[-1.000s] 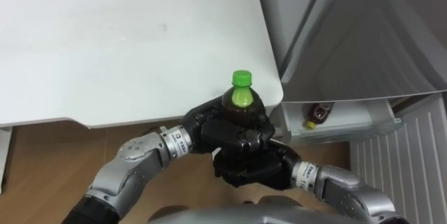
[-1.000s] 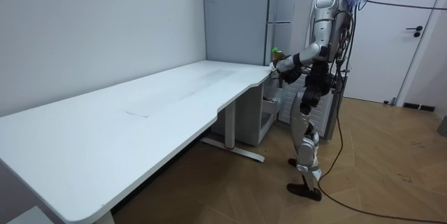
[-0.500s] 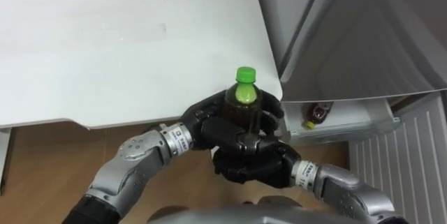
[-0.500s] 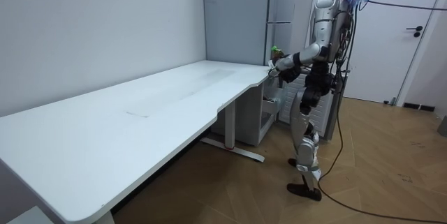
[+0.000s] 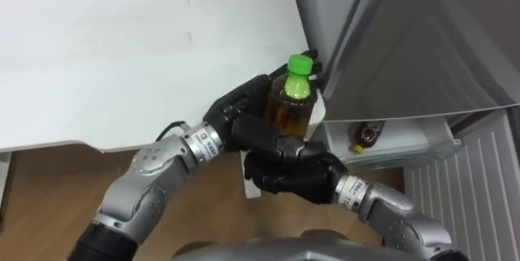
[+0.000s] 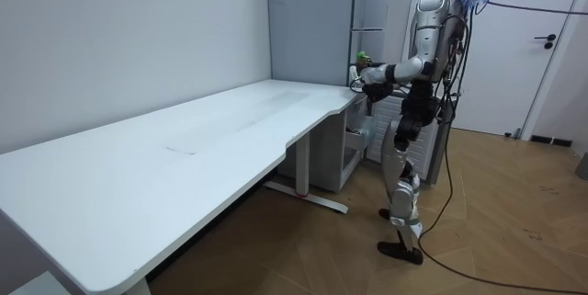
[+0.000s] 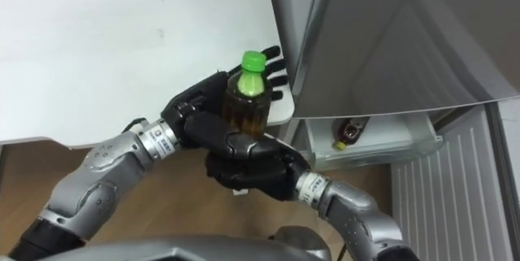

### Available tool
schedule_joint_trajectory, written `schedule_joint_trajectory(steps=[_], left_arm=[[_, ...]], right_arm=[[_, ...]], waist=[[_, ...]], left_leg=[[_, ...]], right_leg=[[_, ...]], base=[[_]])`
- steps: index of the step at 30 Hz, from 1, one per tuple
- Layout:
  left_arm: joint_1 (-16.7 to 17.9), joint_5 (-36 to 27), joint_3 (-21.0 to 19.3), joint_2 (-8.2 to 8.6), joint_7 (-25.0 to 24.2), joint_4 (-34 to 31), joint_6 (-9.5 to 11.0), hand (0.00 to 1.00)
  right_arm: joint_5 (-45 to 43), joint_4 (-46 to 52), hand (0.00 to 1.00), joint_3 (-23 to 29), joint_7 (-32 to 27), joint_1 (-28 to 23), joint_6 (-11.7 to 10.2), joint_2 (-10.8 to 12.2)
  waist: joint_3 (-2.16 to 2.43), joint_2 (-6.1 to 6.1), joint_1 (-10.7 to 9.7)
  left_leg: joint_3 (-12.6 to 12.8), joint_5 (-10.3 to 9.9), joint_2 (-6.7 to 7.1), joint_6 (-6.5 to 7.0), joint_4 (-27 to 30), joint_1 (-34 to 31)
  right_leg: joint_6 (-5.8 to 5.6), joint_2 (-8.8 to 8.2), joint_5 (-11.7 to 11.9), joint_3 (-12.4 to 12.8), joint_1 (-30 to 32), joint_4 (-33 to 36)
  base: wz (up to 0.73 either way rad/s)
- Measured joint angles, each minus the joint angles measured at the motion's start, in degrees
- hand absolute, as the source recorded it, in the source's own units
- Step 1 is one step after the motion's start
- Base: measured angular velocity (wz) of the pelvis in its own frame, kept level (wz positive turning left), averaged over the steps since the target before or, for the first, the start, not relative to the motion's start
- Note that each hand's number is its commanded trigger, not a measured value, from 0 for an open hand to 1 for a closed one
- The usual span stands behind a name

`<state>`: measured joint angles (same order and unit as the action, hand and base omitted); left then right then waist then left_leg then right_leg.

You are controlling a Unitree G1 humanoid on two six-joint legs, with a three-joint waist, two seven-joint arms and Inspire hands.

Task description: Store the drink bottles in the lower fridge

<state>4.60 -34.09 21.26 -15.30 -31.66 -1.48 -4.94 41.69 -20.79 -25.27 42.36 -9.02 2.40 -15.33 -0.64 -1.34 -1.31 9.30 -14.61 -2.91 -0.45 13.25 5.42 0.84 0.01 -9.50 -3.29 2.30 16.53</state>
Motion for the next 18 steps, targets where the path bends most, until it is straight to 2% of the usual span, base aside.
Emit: schedule_joint_trajectory(steps=[4, 8, 14, 18], left_arm=[[0.0, -0.1, -2.2, 0.07, 0.5, -4.4, 2.2, 0.00], [0.0, -0.7, -3.3, 0.14, 1.8, -9.8, 5.2, 0.00], [0.0, -2.1, -4.9, 0.49, 1.9, -17.1, 7.2, 0.00], [0.0, -4.1, -7.2, 0.31, 2.0, -19.9, 7.7, 0.00]], right_arm=[[1.6, 0.0, 1.00, 0.1, 0.1, -0.7, 0.0, -0.5], [1.6, -0.2, 1.00, 0.2, -0.5, -1.7, 0.1, -1.4], [0.6, -0.8, 1.00, 0.4, -1.0, -4.1, 0.2, -2.3], [0.6, -0.8, 1.00, 2.0, -1.0, -6.2, 0.2, -2.3]], waist=[[0.24, 0.77, 0.0], [0.16, 0.93, 0.4], [0.01, 1.00, 1.7], [-0.11, 1.15, 1.8]], left_leg=[[-0.2, 0.0, -0.03, 0.00, 0.1, 0.3], [-0.1, 0.0, -0.02, 0.00, 0.1, 0.4], [-0.1, 0.0, 0.00, -0.02, -0.6, 1.5], [-0.2, 0.0, -0.02, -0.03, -1.6, 3.4]], right_leg=[[0.00, 0.05, 0.0, 0.0, -0.4, 0.0], [0.00, 0.04, 0.0, 0.1, -0.4, 0.1], [0.03, 0.09, -0.1, 0.2, -1.0, 0.1], [-0.07, 0.19, -0.2, 0.0, -2.7, -0.8]], base=[[0.00], [0.00], [0.00], [0.01]])
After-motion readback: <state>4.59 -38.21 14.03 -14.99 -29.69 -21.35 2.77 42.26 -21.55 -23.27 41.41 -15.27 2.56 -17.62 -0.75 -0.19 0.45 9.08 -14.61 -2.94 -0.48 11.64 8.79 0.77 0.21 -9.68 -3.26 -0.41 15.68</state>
